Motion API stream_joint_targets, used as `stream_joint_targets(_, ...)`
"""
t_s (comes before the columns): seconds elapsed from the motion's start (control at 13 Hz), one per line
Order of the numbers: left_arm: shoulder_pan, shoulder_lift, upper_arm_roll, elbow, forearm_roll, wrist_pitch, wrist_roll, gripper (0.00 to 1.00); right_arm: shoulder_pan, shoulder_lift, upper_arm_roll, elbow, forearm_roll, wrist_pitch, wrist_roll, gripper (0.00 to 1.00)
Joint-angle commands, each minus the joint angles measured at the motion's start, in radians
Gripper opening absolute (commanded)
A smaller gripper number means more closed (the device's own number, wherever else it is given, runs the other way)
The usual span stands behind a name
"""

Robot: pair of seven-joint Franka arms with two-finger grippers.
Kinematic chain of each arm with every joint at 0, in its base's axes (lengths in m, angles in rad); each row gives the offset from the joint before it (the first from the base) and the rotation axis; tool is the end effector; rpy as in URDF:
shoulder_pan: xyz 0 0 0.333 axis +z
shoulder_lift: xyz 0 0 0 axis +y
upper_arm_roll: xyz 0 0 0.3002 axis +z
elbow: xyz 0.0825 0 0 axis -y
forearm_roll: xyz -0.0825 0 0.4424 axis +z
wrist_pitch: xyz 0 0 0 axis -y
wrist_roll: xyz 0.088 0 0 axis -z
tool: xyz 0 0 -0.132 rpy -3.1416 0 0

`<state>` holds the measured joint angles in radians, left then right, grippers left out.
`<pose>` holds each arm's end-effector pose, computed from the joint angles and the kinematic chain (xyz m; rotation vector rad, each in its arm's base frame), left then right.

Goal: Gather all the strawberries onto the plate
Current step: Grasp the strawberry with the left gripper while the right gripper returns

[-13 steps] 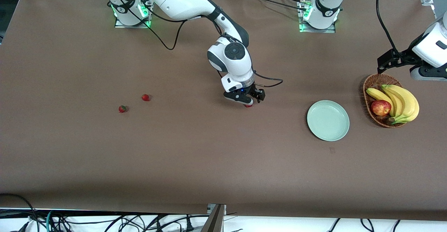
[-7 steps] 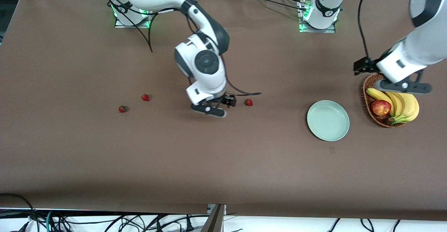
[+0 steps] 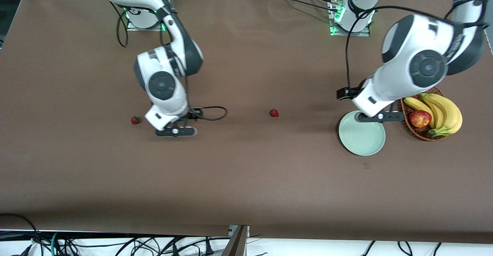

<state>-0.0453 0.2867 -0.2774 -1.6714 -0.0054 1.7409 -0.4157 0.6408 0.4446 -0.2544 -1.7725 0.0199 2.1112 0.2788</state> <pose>0.6306 -0.2013 0.3659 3.1150 0.1515 -0.3485 0.6284 0.2633 0.2364 3.0177 0.1742 -0.0850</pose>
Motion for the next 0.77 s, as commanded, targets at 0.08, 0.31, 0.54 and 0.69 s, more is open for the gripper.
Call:
stream_joint_targets(0.08, -0.108, 0.064, -0.009, -0.115, -0.008, 0.272, -0.303, 1.0, 0.01, -0.208, -0.12, -0.361, 0.006, 0.128, -0.231, 1.0)
stream_joint_targets(0.31, -0.137, 0.155, -0.011, -0.133, -0.001, 0.437, -0.437, 1.0, 0.007, -0.224, -0.144, -0.507, 0.009, 0.277, -0.283, 1.0)
stream_joint_targets(0.54, -0.163, 0.275, -0.011, -0.125, -0.011, 0.603, -0.547, 1.0, 0.007, -0.173, -0.141, -0.561, 0.064, 0.386, -0.283, 1.0)
stream_joint_targets(0.69, -0.202, 0.316, -0.009, -0.122, -0.01, 0.626, -0.616, 1.0, 0.008, -0.146, -0.134, -0.578, 0.083, 0.444, -0.283, 1.0)
